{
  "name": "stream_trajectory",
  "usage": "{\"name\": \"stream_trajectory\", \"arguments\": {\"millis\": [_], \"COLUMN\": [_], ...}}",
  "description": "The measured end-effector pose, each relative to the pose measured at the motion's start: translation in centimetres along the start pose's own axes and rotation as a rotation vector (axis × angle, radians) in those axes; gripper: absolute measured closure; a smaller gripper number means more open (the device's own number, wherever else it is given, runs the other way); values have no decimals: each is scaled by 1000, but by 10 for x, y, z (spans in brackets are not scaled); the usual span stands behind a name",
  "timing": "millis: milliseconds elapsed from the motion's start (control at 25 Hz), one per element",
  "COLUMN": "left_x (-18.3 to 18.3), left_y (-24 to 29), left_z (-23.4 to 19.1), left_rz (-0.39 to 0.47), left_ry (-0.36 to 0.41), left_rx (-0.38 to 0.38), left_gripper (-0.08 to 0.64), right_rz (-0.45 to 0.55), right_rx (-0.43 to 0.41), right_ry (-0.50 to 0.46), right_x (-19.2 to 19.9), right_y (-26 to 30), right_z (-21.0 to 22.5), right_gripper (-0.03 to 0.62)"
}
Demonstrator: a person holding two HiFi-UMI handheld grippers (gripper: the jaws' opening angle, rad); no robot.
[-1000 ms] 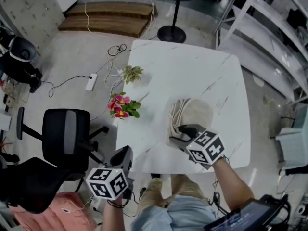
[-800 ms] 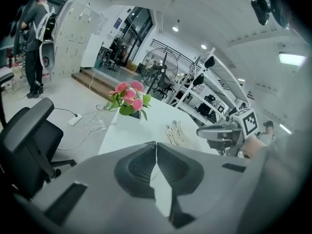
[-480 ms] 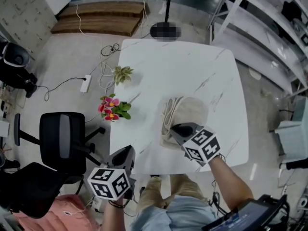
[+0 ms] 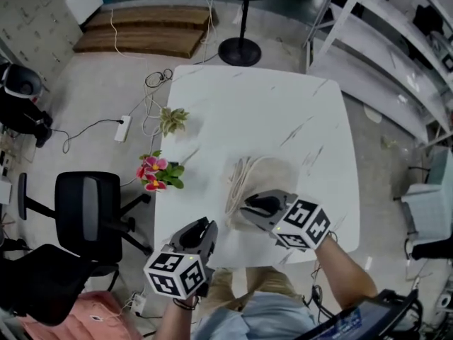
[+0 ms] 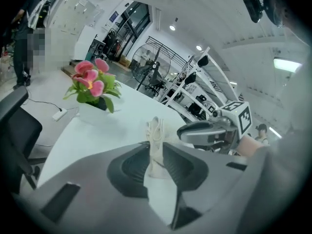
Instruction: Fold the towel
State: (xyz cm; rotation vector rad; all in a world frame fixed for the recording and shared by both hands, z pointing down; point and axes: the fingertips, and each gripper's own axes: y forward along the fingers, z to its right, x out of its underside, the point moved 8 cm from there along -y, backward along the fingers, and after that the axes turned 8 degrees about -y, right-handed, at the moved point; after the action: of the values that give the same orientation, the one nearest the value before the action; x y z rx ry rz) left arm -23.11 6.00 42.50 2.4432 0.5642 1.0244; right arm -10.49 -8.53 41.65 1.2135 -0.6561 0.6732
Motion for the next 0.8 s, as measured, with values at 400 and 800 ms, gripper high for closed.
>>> {"name": "stream_trajectory", "arguments": {"millis": [400, 800], "left_x": [14, 26], "left_y": [68, 79], "left_z": [22, 15], "left_rz": [-90, -54], "left_ry": [-68, -113], "left_rx": [-56, -222], "left_gripper": [307, 435], "right_rz": [-59, -100], "right_rx": [-32, -410], "right_ry": [-268, -427], "right_x": [-15, 1], "right_y": [-48, 14], "right_z": [136, 171], "right_gripper": [400, 494]}}
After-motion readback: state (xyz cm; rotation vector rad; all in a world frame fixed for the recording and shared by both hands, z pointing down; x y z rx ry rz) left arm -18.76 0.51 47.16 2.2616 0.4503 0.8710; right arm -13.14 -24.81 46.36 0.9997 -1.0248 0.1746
